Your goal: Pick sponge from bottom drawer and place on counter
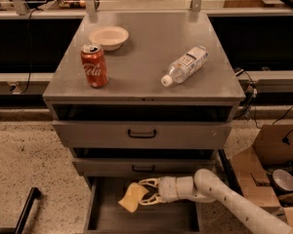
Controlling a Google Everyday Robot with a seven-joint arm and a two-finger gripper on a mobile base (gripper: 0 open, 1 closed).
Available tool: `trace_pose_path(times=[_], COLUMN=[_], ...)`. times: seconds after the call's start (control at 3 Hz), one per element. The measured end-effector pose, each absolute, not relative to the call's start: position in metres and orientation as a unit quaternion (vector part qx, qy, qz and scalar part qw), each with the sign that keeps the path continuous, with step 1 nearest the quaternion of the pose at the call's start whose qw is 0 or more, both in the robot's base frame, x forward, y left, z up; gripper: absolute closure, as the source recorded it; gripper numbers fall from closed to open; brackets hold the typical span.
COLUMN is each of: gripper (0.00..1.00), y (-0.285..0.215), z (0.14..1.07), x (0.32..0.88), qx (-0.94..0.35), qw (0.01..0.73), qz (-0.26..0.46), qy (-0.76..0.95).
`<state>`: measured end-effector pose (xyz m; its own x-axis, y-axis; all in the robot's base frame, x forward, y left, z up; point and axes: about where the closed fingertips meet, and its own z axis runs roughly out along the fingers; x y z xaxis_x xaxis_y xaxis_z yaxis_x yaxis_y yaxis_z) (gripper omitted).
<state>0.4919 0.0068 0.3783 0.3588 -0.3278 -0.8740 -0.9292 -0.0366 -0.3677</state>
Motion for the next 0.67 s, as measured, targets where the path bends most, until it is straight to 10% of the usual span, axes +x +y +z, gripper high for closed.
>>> trace_pose_path(times=[0.67], gripper=[1.0], y=[-0.002], z=[0.426], x=[0.478], qx=[-0.66], qw=[0.517], qz=[0.289], qy=[0.463])
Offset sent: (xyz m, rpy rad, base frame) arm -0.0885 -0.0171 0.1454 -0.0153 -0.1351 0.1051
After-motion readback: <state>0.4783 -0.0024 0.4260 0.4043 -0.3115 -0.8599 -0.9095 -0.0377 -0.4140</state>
